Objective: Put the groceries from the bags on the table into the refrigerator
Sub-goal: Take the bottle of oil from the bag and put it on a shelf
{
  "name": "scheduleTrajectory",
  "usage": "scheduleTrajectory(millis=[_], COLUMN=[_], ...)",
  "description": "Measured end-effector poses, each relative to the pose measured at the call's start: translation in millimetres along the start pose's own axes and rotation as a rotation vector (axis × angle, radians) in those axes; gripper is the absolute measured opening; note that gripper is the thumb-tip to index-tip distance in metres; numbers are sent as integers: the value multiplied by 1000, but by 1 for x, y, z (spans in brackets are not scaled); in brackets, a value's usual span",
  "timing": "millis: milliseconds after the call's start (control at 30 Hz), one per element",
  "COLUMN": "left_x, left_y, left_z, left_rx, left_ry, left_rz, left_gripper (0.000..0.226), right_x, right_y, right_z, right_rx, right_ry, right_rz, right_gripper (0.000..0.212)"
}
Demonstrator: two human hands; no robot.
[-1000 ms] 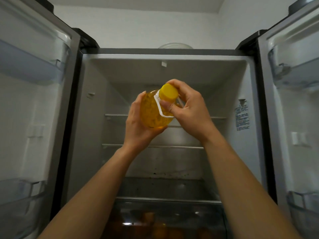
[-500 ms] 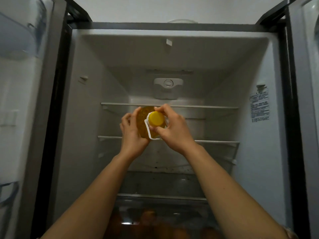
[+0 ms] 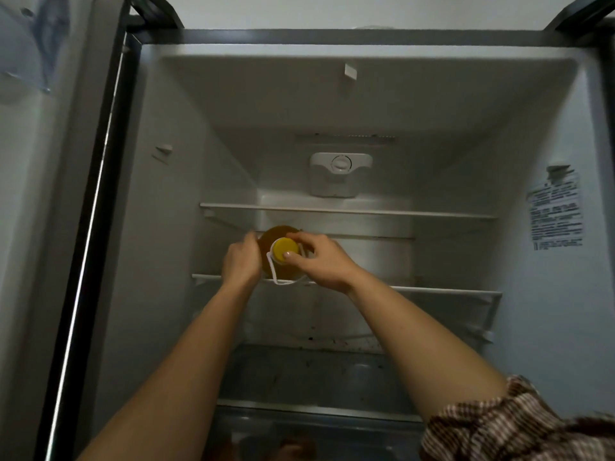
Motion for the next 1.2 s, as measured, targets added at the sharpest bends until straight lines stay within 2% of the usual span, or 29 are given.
scheduleTrajectory(millis=[167,367,533,700,1033,1200], left_x=[-11,2,1,10,46,84], left_y=[12,-4,-21,-40,-152,-238], left_z=[-1,0,-8,-8,-46,-65], left_rx=[7,-106,-184,-149,-146,-257], left_ry=[204,154,222,253,209,412], left_rz=[76,-26,16,38,62,109], left_gripper=[46,35,33,36,39,41], right_x=[-15,-19,-13,-8,30,35], right_y=[16,12,0,-22,-125,-210], right_z=[-7,-15,-18,-16,38,80], right_rx=[-57,-165,-201,-260,-270,-207], right_ry=[-58,-142,-272,-266,-220,-235], right_rz=[-52,-123,-47,21,-47,6], right_gripper=[51,45,43,33,46,49])
Point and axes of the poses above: each hand's wrist, its own y-axis towards the middle knuckle, its own x-axis out of the back of the hand, z = x × y, the point moved 8 cm from there along y, towards the middle knuckle, and after that the axes turned 10 degrees about -y, right-handed, at the moved point
